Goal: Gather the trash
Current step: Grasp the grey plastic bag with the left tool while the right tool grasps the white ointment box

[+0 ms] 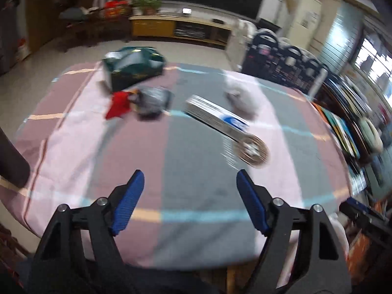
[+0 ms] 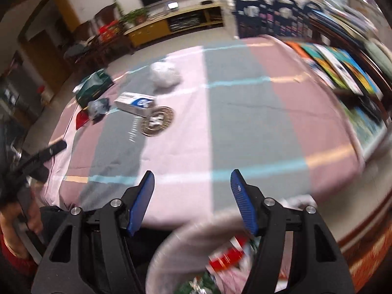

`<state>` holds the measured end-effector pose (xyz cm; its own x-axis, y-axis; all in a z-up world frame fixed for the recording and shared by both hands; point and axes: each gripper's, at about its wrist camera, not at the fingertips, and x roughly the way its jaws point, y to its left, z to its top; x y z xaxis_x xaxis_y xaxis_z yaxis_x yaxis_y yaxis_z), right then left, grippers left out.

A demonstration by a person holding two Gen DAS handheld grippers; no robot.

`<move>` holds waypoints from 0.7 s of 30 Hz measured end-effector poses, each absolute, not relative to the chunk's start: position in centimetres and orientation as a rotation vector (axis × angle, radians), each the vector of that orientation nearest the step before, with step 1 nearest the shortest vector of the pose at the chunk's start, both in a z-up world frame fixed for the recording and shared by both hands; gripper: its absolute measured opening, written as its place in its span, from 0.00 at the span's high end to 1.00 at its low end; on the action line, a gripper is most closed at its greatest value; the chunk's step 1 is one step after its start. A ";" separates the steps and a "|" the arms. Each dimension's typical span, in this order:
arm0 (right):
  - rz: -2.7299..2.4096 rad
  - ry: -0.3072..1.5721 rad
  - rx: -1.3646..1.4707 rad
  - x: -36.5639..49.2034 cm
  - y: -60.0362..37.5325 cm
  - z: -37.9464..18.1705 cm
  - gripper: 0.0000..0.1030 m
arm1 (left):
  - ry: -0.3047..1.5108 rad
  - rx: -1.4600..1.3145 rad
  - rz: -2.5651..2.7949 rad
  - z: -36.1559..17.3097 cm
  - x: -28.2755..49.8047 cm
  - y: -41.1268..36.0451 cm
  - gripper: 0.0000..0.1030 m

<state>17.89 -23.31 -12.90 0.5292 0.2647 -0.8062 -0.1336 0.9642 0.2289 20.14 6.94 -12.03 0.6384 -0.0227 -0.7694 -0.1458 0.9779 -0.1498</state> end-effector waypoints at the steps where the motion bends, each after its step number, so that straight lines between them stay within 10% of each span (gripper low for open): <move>1: 0.257 0.983 0.107 19.1 -21.7 -13.1 0.38 | 0.880 -0.210 0.093 -12.1 21.4 8.4 0.27; 21: 0.529 1.115 -0.212 40.3 -5.4 -21.2 0.35 | 1.026 -0.201 0.029 -17.8 39.2 13.8 0.28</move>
